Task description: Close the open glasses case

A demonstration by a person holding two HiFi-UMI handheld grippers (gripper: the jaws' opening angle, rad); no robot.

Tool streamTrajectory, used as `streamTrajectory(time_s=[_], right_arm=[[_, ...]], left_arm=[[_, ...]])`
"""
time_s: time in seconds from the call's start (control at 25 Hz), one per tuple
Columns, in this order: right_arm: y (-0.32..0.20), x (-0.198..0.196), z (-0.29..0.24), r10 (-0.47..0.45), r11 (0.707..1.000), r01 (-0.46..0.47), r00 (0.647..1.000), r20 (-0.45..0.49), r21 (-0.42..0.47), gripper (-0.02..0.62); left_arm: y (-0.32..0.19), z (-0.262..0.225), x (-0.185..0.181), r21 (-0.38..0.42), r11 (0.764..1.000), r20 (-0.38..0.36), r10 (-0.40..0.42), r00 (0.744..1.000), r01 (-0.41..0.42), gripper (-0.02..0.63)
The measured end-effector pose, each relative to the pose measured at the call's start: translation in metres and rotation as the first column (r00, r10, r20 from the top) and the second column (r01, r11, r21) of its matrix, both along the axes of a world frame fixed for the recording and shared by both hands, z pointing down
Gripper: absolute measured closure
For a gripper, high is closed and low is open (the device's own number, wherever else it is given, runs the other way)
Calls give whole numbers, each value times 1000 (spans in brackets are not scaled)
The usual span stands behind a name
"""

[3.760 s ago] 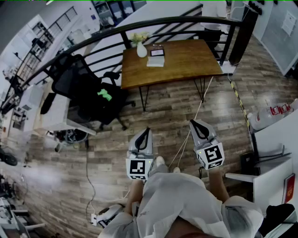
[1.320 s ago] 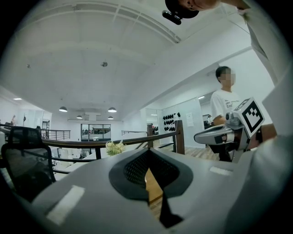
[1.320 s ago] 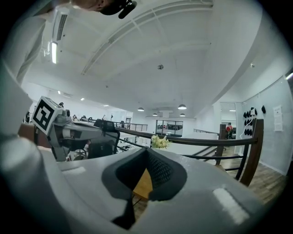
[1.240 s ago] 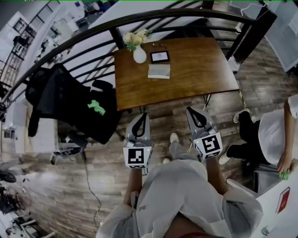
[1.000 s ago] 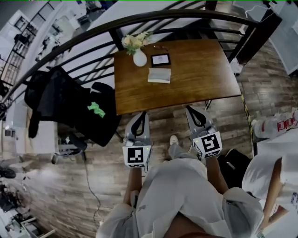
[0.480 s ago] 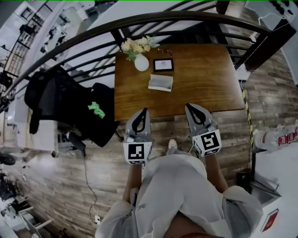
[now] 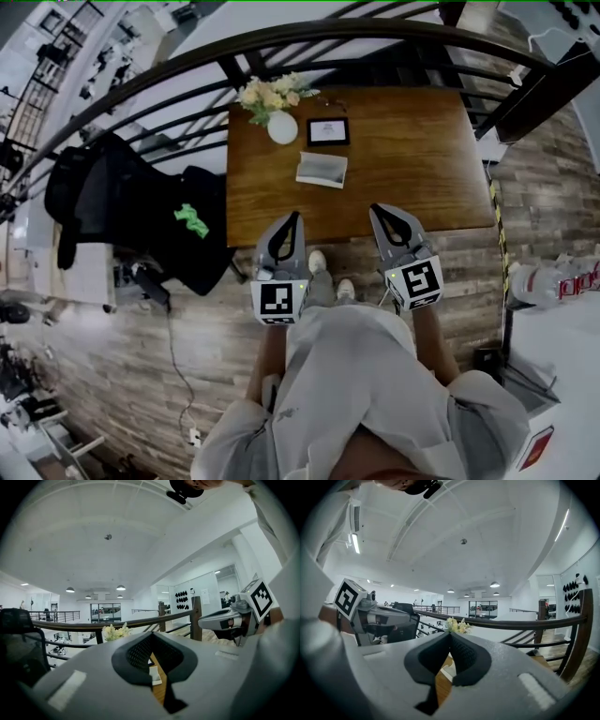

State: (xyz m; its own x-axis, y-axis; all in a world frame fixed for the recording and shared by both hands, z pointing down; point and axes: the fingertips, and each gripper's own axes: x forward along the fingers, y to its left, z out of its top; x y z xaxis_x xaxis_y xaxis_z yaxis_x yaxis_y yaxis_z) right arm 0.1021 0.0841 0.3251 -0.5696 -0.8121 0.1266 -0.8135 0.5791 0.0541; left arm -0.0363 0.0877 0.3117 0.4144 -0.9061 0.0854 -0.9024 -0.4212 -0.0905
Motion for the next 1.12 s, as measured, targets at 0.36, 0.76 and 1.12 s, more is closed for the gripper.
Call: streamTrajectory(time_s=[0.36,0.76,1.12], right_arm=[[-45,-9,12,0,1000,0,1000,-14,-23,592],[-107,-22,30,27,997,-29,999,-32,-66,592],[-152,-37,53,63,989,-71,996,-68,-133,592]], left_arm=[[-43,20,-6,-33,999,-1,4,1000,-4,588],[-110,41,-16,-77,996,-5,41,999,-41,588],[-162,68,-24,-139,984,-26,106,994,-109,588]])
